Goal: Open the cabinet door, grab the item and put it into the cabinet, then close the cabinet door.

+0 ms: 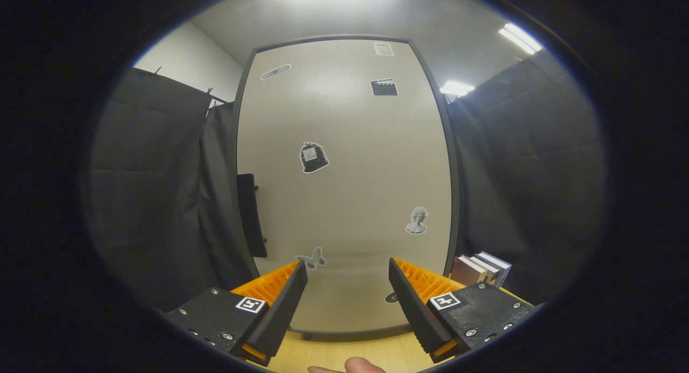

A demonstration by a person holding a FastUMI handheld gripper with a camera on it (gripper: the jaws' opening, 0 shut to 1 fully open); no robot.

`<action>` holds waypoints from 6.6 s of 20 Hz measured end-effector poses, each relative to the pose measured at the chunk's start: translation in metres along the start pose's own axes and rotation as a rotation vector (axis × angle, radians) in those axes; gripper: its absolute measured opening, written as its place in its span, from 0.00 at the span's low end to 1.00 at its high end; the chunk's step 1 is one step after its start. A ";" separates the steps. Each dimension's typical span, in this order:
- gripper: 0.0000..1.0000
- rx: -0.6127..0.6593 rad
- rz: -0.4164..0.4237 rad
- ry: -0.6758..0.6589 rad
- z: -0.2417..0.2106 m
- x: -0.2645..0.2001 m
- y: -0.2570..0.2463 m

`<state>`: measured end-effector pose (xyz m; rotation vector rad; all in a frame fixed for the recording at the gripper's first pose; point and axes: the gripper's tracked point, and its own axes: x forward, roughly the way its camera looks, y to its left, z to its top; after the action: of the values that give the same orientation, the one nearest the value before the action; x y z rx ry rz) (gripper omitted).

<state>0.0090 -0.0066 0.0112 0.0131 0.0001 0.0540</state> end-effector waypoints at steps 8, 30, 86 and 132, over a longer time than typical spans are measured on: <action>0.95 -0.010 0.017 0.000 0.001 0.003 0.011; 0.93 -0.002 0.131 -0.013 0.007 0.087 0.119; 0.30 -0.017 0.426 -0.002 0.025 -0.058 -0.108; 0.49 -0.080 -0.038 0.304 -0.438 -0.053 0.112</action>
<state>-0.0500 0.1081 -0.4252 -0.0756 0.3020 0.0173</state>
